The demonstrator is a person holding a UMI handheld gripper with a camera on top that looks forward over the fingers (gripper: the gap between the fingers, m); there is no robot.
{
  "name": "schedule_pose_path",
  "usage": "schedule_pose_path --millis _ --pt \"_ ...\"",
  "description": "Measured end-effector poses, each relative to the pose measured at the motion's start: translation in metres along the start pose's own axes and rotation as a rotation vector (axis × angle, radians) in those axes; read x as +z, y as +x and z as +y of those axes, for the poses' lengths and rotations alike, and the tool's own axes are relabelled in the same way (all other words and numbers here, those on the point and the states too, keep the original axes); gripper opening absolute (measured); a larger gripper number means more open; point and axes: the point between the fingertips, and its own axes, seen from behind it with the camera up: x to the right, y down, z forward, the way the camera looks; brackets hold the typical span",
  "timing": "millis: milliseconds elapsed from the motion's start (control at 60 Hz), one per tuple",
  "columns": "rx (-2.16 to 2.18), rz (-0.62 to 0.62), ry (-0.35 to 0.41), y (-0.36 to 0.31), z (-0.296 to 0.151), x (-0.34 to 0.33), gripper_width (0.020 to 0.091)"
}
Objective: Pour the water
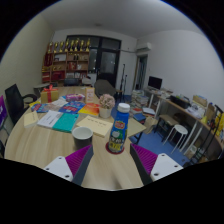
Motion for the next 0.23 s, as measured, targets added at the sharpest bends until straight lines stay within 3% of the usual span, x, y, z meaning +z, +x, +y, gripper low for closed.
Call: schedule_pose_path --millis 233 --pt "0.032 0.030 0.007 -0.052 -0.020 -0.164 0.0837"
